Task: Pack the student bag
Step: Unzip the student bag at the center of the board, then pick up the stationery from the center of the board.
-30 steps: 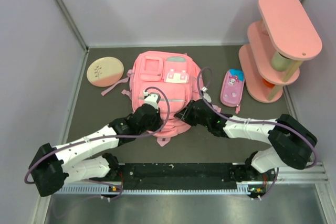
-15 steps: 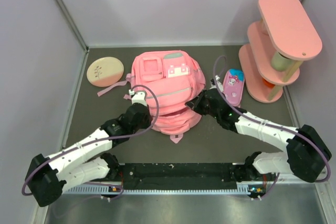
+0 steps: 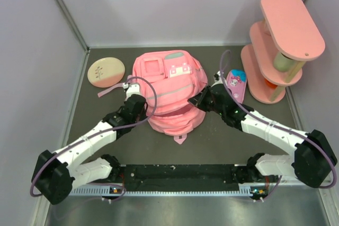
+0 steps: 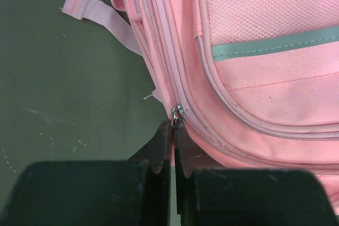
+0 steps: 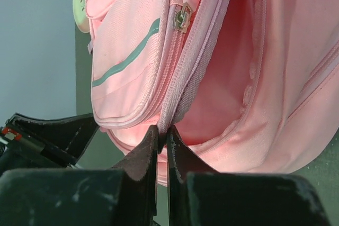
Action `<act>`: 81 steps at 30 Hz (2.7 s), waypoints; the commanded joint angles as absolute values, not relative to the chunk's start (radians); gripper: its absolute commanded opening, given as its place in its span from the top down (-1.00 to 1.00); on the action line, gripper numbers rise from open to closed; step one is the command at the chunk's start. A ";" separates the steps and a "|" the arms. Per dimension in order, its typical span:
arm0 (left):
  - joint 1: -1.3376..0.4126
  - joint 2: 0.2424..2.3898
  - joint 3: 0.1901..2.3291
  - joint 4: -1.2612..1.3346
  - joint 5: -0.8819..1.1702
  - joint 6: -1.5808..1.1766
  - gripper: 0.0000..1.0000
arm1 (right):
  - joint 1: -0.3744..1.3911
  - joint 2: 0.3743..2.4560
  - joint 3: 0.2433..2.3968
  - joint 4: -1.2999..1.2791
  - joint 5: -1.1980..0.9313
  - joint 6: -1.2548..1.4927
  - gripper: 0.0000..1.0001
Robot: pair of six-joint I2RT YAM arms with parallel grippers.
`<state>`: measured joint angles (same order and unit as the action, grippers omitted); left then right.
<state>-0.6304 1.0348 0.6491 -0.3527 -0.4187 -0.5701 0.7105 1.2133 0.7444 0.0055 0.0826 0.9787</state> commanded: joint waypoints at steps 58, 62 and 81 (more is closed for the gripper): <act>-0.828 1.213 0.917 -0.172 -0.393 -0.101 1.00 | 0.558 1.171 1.020 -0.231 -0.042 0.795 -0.35; -0.801 1.218 0.923 -0.175 -0.344 -0.127 1.00 | 0.517 1.095 1.002 -0.342 0.135 0.735 -0.50; -0.756 1.201 0.934 -0.201 -0.206 -0.164 1.00 | 0.193 1.247 0.827 -0.367 0.382 0.716 -0.89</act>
